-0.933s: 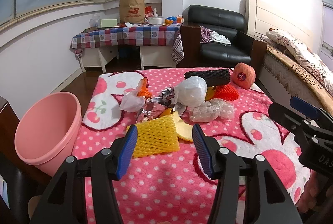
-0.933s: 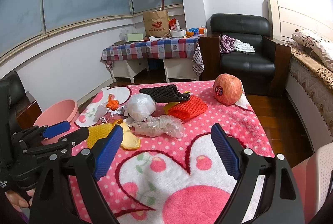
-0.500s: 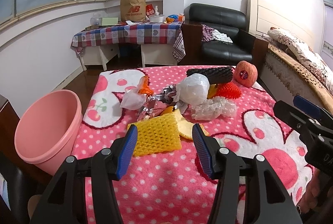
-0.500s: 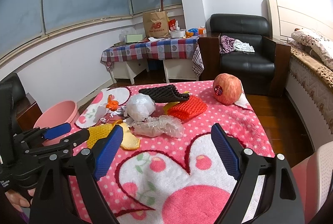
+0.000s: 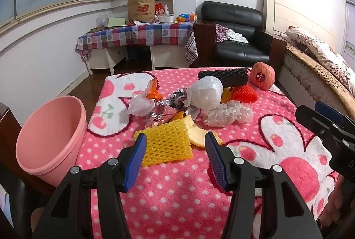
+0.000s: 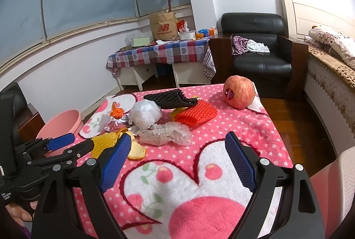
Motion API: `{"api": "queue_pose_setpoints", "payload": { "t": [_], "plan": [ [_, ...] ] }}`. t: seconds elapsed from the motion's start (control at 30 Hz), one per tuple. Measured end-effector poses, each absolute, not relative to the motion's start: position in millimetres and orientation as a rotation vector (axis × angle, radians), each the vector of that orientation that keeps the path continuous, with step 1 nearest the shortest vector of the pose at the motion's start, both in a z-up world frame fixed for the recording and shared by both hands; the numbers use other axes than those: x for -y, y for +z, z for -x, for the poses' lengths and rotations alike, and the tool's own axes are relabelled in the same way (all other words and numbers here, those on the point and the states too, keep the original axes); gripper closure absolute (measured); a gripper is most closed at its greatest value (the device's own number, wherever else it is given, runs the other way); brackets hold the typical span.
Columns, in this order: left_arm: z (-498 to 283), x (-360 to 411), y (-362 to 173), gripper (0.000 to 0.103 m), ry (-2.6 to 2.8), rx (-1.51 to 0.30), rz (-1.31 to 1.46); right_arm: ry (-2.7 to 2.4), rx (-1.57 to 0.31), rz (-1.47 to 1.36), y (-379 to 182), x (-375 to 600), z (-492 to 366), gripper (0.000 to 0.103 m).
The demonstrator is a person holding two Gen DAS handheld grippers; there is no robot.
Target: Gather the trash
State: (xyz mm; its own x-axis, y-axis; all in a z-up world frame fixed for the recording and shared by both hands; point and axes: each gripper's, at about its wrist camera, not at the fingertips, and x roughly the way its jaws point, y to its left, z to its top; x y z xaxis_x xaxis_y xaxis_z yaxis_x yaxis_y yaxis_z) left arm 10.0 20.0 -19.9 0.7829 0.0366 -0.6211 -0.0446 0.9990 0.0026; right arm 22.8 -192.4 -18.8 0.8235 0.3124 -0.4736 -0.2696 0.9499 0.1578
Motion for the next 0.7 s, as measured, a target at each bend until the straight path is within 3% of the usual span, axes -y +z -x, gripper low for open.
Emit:
{"api": "queue_pose_setpoints", "payload": {
  "t": [0.7],
  "plan": [
    [-10.1, -18.6, -21.0, 0.048, 0.046, -0.672, 0.011, 0.312, -0.526, -0.090, -23.9, 194.4, -27.0, 0.016]
  ]
}}
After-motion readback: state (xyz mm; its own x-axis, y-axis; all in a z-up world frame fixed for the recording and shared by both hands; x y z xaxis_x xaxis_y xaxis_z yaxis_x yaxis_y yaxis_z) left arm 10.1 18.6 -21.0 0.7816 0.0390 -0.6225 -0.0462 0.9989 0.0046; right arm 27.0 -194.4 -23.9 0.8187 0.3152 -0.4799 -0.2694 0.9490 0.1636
